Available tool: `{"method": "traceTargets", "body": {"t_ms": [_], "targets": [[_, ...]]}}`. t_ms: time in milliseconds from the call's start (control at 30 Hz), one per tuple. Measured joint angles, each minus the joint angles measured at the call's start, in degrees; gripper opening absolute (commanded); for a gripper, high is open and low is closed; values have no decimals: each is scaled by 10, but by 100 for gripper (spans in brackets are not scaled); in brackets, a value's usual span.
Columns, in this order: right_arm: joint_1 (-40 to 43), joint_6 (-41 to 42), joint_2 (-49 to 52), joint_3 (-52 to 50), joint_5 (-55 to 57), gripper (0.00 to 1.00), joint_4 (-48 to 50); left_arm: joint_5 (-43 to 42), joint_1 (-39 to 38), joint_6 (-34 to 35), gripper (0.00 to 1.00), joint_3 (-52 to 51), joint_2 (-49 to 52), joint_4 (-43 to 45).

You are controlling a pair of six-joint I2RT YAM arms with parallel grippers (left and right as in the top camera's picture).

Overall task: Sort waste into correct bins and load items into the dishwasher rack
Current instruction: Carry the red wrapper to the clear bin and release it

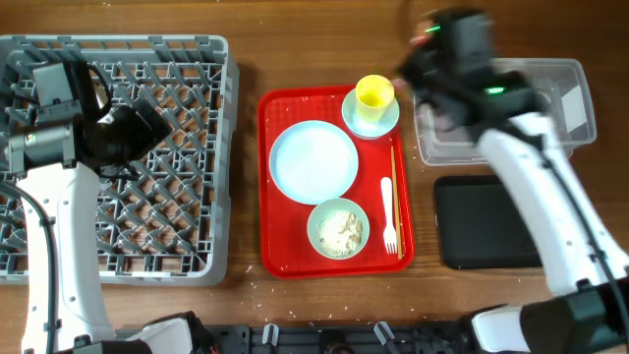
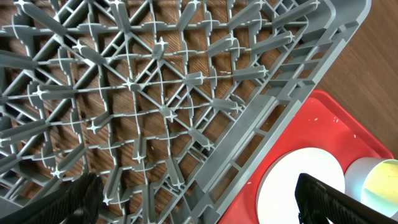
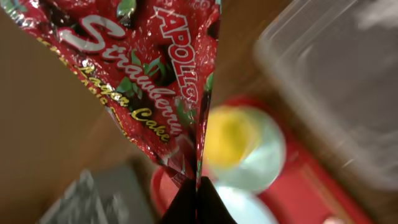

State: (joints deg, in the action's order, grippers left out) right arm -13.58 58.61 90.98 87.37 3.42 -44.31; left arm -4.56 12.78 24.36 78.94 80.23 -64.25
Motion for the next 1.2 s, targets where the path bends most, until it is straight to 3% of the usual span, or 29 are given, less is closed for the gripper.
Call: {"method": "traceTargets", "body": {"t_ms": [33,67,100,167,200,267,400,533,667,767,833,867,1000,1200], "targets": [[36,-2,3,-1,6,9,-2,0,0,0,100,0,0,0],[76,-3,14,-7,13,20,0,0,0,0,100,0,0,0],[89,-5,20,-10,15,59,1,0,0,0,100,0,0,0],[138,-20,63,-20,20,80,16,0,0,0,100,0,0,0],[149,-39,85,-21,20,84,27,0,0,0,100,0,0,0],[155,-92,123,-23,6,84,34,0,0,0,100,0,0,0],[155,-182,130,-26,-85,74,20,0,0,0,100,0,0,0],[147,-236,10,-26,-181,75,-57,0,0,0,100,0,0,0],[54,-311,-143,-25,-199,77,-163,0,0,0,100,0,0,0],[-43,-335,-153,-33,-205,78,-193,0,0,0,100,0,0,0],[-133,-341,-135,-78,-205,88,-152,0,0,0,100,0,0,0],[-171,-338,-127,-102,-201,100,-116,0,0,0,100,0,0,0],[-275,-303,-70,-154,-138,100,-9,0,0,0,100,0,0,0],[-263,-320,-63,-156,-14,100,97,0,0,0,100,0,0,0]]}}
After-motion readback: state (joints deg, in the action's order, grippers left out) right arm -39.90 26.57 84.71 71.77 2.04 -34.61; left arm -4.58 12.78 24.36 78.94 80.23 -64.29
